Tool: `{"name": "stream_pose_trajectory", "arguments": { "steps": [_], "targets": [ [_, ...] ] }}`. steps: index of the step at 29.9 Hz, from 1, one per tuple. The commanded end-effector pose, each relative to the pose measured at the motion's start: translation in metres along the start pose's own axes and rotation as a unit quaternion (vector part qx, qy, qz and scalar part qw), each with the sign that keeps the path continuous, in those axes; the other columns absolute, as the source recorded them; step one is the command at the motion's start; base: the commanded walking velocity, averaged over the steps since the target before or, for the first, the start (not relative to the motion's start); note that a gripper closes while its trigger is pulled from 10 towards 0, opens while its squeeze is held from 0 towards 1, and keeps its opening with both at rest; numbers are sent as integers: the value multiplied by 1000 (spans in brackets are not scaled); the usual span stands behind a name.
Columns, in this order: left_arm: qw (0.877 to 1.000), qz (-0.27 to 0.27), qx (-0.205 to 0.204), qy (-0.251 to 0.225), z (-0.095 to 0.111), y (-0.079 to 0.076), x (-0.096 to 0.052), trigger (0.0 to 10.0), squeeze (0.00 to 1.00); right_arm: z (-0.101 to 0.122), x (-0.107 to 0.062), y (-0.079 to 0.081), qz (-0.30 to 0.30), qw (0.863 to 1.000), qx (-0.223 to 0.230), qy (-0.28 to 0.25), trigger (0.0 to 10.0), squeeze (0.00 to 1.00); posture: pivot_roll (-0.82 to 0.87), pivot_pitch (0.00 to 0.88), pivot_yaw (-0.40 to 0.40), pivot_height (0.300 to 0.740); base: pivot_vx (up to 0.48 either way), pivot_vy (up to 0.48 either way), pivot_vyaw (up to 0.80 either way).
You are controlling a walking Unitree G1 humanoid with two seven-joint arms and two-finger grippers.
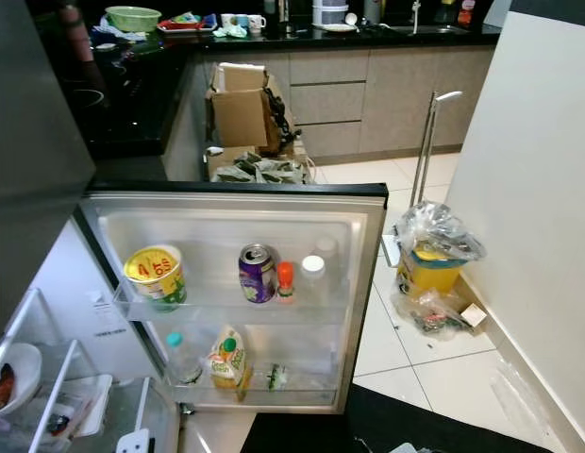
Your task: Restocking fridge
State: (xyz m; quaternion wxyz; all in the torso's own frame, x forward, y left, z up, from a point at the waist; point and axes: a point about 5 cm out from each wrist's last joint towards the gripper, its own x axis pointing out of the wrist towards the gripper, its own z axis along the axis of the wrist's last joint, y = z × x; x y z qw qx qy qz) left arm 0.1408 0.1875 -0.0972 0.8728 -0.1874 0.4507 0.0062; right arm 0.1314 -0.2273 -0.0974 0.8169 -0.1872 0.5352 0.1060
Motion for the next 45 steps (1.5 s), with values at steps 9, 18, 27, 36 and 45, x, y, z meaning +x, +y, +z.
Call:
{"name": "stream_pose_trajectory", "arguments": {
  "steps": [9,18,27,36,45],
  "targets": [
    [1000,13,-22,7,-8,3,-3,10000,0,-3,-1,2,14,1000,2,-2,10000,0,-76,8,-12,740,0,-361,177],
    [1000,10,-8,10,-7,1,-1,10000,0,-4,-1,3,16,1000,14,-5,10000,0,-82,13,-8,740,0,0,794],
    [1000,8,-1,8,-3,1,-1,10000,0,-7,-1,1,0,1000,21,-4,10000,0,-78,15,1,740,0,0,558],
    [1000,-10,6,24,-10,1,-3,10000,0,1,0,7,5,1000,14,-17,10000,0,-69,18,0,740,0,-369,0],
    [1000,7,-6,14,-8,3,-3,10000,0,3,1,5,17,1000,-1,-13,10000,0,-55,14,-12,740,0,-262,334]
  ]
}}
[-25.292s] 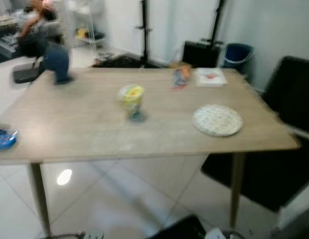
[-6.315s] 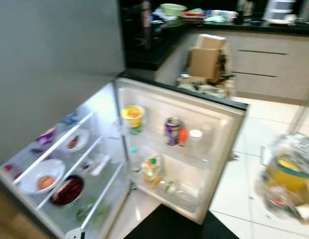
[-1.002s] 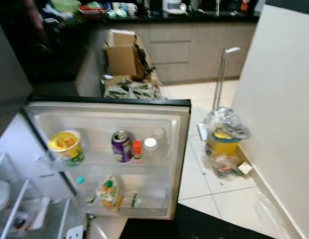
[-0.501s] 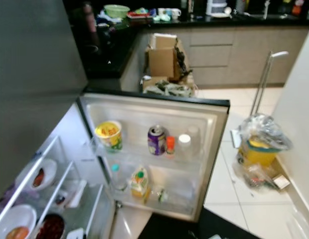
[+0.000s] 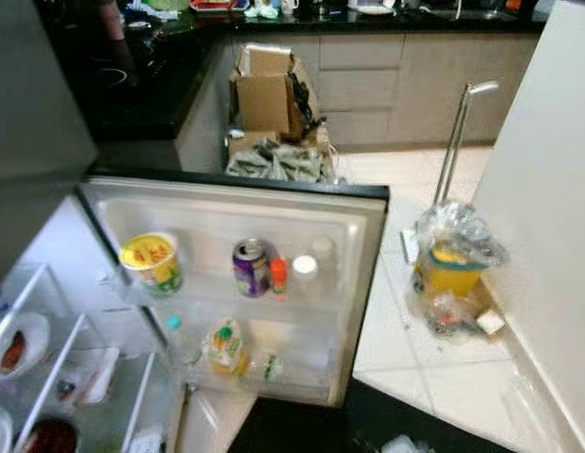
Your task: Restocking fridge
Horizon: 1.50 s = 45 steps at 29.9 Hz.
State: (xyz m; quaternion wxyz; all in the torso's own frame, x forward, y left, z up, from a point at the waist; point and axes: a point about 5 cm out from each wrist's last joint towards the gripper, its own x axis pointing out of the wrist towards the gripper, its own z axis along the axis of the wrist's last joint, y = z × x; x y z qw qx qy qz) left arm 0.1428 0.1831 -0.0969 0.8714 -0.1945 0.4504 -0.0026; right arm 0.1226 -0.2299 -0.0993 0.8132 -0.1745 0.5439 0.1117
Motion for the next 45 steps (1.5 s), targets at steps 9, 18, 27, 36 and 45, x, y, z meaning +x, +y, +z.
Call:
{"name": "stream_pose_trajectory", "arguments": {
  "steps": [9,18,27,36,45],
  "targets": [
    [1000,19,2,15,-9,9,-5,10000,0,15,2,-1,-10,1000,0,-27,10000,0,-55,9,-13,740,0,0,259],
    [1000,17,6,15,-8,8,-5,10000,0,27,2,-3,-19,998,6,-60,10000,0,-56,6,-8,740,0,0,0],
    [1000,12,10,18,-8,6,-4,10000,0,28,2,-3,-14,998,6,-60,10000,0,-58,7,-8,740,0,0,0],
    [1000,12,12,22,-11,6,-4,10000,0,20,2,3,9,999,16,-51,10000,0,-57,8,-10,740,0,0,533],
    [1000,10,14,23,-12,5,-4,10000,0,20,2,0,-7,999,19,-50,10000,0,-57,9,-11,740,0,0,178]
  ]
}}
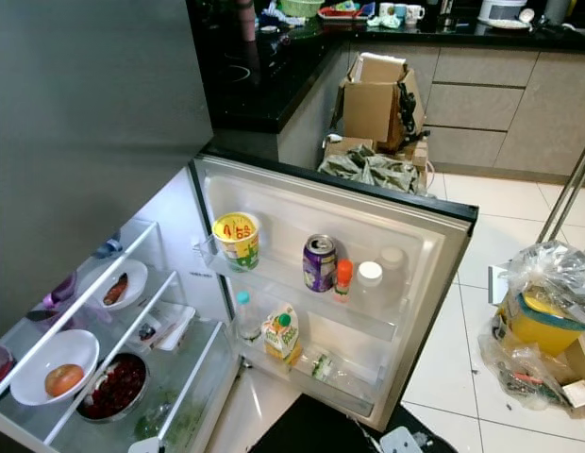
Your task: Restocking fridge
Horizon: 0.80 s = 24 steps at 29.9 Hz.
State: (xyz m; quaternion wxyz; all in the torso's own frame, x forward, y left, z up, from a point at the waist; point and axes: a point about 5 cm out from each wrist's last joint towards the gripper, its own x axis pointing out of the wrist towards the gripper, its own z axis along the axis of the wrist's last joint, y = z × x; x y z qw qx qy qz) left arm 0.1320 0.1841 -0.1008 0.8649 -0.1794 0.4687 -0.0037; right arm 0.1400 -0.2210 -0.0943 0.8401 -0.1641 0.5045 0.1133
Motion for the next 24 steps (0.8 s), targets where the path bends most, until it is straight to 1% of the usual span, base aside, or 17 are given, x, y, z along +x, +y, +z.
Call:
{"name": "stream_pose_trajectory", "arguments": {
  "steps": [1,11,12,13,15,16,17,19,22,24],
  "targets": [
    [1000,1,2,4,-1,1,0,10000,0,0,0,0,-4,1000,11,-2,10000,0,-57,9,-11,740,0,0,0],
    [1000,-1,5,6,-2,0,0,10000,0,2,0,0,-2,1000,10,-7,10000,0,-58,12,-14,740,0,0,0],
    [1000,-1,5,7,-3,0,-1,10000,0,7,0,-3,-7,999,29,-23,10000,0,-56,13,-15,740,0,0,0],
    [1000,-1,5,7,-3,0,-1,10000,0,7,0,-3,-7,999,29,-23,10000,0,-56,13,-15,740,0,0,0],
    [1000,-1,6,10,-4,1,-1,10000,0,24,1,-13,-18,995,68,-64,10000,0,-60,13,-12,740,0,0,0],
    [1000,-1,6,10,-4,1,-1,10000,0,24,1,-13,-18,995,68,-64,10000,0,-60,13,-12,740,0,0,0],
    [1000,-1,8,11,-4,1,-1,10000,0,33,1,-18,-19,993,80,-83,10000,0,-60,13,-12,740,0,0,0],
    [1000,-1,10,11,-4,1,-1,10000,0,50,0,-25,-18,991,74,-114,10000,0,-60,11,-13,740,0,0,0],
    [1000,-1,10,10,-3,1,-1,10000,0,61,0,-31,-20,988,70,-133,10000,0,-60,11,-13,740,0,0,0],
    [1000,-1,10,9,-3,0,-1,10000,0,74,-1,-35,-10,983,90,-160,10000,0,-60,11,-13,740,0,0,0]
  ]
}}
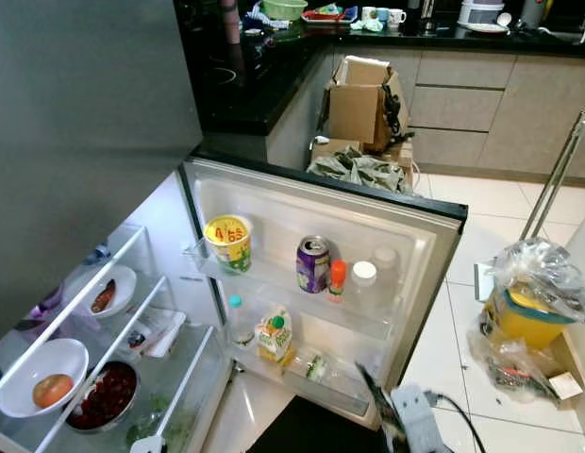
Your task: Restocking fridge
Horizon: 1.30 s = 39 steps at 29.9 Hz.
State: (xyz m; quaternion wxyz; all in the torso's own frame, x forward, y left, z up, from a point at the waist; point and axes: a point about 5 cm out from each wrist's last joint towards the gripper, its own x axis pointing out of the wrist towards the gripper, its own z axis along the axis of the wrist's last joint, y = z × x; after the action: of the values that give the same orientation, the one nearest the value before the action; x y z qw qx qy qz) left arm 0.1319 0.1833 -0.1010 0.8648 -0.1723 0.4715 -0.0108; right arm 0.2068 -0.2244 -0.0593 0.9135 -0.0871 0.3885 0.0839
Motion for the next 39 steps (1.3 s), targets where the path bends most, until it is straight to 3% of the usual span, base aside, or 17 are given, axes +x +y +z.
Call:
{"name": "stream_pose_trajectory", "arguments": {
  "steps": [1,2,5,10,11,14,19,22,24,31,39],
  "targets": [
    [1000,1,1,5,-2,1,-1,10000,0,7,1,-2,3,1000,12,-21,10000,0,-60,11,-13,740,0,0,0],
    [1000,1,1,5,-2,1,-1,10000,0,19,3,-1,24,998,38,-47,10000,0,-60,11,-12,740,0,0,0],
    [1000,0,2,6,-2,1,-1,10000,0,26,4,2,52,995,56,-65,10000,0,-61,12,-11,740,0,0,0],
    [1000,0,2,7,-3,1,-1,10000,0,32,5,8,88,991,59,-77,10000,0,-61,12,-12,740,0,0,0],
    [1000,1,2,7,-3,1,-1,10000,0,36,7,16,119,989,42,-83,10000,0,-57,14,-13,740,0,0,0],
    [1000,1,2,7,-3,1,-1,10000,0,37,7,18,129,988,35,-84,10000,0,-57,14,-13,740,0,0,0],
    [1000,3,3,9,-4,3,-2,10000,0,44,8,37,198,976,1,-90,10000,0,-55,15,-12,740,0,0,0],
    [1000,3,4,10,-4,3,-2,10000,0,50,7,58,285,953,-47,-93,10000,0,-54,15,-14,740,0,0,0],
    [1000,3,4,9,-4,3,-2,10000,0,52,7,60,298,948,-61,-94,10000,0,-54,15,-14,740,0,0,0],
    [1000,2,4,9,-4,2,-1,10000,0,71,10,56,266,950,-113,-117,10000,0,-54,15,-16,740,0,0,0],
    [1000,-3,4,3,-1,0,0,10000,0,89,13,49,227,957,-102,-151,10000,0,-58,16,-17,740,0,0,0]
  ]
}}
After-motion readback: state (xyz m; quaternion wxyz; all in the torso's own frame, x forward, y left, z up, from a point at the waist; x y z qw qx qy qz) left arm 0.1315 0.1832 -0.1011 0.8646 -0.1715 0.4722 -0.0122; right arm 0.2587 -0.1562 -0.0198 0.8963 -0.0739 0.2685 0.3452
